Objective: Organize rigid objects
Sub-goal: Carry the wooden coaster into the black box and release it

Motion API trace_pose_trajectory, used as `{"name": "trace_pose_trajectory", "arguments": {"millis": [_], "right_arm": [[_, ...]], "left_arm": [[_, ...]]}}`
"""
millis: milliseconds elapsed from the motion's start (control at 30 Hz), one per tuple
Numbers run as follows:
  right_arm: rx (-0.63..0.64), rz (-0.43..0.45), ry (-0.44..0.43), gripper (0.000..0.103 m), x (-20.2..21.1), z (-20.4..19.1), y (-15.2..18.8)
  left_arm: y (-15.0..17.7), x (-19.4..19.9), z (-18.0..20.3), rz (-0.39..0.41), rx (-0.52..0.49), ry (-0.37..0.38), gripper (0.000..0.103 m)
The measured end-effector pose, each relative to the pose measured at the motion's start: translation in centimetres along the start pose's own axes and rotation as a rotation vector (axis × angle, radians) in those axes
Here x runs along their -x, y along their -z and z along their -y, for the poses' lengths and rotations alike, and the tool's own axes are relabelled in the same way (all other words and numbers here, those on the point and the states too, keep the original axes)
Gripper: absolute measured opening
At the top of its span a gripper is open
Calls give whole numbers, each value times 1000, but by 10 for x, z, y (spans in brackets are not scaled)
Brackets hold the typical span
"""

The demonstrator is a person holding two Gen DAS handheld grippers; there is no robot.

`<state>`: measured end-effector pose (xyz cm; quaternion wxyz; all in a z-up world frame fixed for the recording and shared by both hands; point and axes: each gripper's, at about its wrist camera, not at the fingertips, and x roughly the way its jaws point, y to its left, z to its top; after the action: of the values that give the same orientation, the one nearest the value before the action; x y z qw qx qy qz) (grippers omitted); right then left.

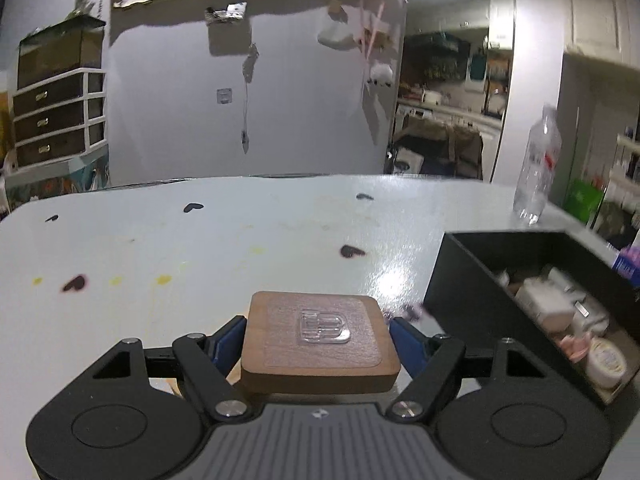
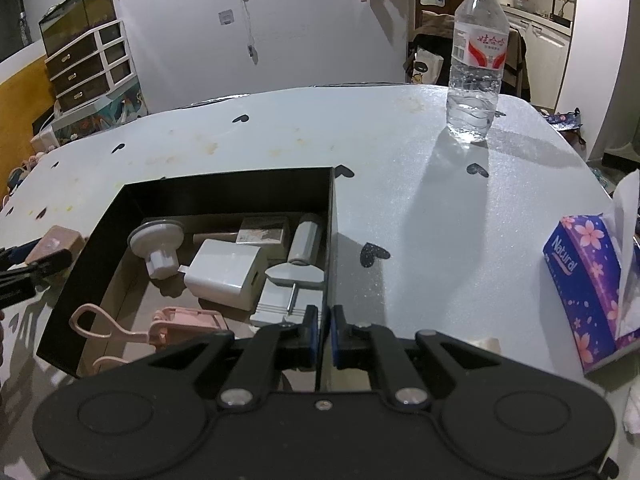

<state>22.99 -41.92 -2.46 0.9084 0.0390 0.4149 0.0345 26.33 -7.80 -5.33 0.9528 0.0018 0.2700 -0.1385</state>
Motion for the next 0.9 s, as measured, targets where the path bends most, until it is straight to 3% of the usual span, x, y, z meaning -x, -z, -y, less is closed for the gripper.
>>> {"name": "trace_pose_trajectory", "arguments": {"millis": [167, 433, 667, 800, 900], "right_arm": [[-3, 2, 1, 7, 0, 0, 0], [-14, 5, -2, 7, -2, 2, 0], [-22, 13, -6, 7, -1, 3, 2], [-27, 18, -9, 7, 0, 3, 3], [-32, 21, -10, 7, 0, 4, 3]], "left_arm": [[-12, 17, 0, 51, 27, 93, 77], [-35, 25, 28, 87, -51, 330, 77], [-41, 5, 74, 12, -184, 555, 77], [-42, -11, 90, -63, -227, 605, 77], [-41, -15, 97, -76, -267, 592, 77]]}}
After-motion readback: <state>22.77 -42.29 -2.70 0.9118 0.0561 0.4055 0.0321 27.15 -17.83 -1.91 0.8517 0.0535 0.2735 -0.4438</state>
